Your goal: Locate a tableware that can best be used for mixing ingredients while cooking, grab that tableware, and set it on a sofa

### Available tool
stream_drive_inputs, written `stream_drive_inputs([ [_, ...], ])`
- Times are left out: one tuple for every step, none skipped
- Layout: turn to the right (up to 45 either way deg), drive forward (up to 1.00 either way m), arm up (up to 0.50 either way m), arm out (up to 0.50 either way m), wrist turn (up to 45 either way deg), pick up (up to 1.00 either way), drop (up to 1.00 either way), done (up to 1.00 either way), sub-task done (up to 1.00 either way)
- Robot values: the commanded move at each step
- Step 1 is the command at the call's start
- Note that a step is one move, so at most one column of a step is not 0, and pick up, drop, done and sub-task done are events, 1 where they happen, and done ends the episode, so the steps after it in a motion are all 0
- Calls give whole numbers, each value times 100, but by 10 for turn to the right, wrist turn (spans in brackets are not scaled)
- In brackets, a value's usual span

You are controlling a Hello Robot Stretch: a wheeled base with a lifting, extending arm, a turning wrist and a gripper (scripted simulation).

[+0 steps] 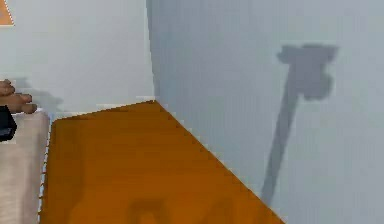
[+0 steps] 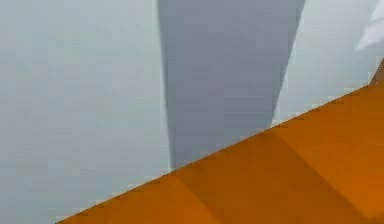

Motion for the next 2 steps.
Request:
stream_drive_inputs([
  [450, 0, 0, 0, 0, 0, 0, 0, 0],
  [450, 0, 0, 0, 0, 0, 0, 0, 0],
])
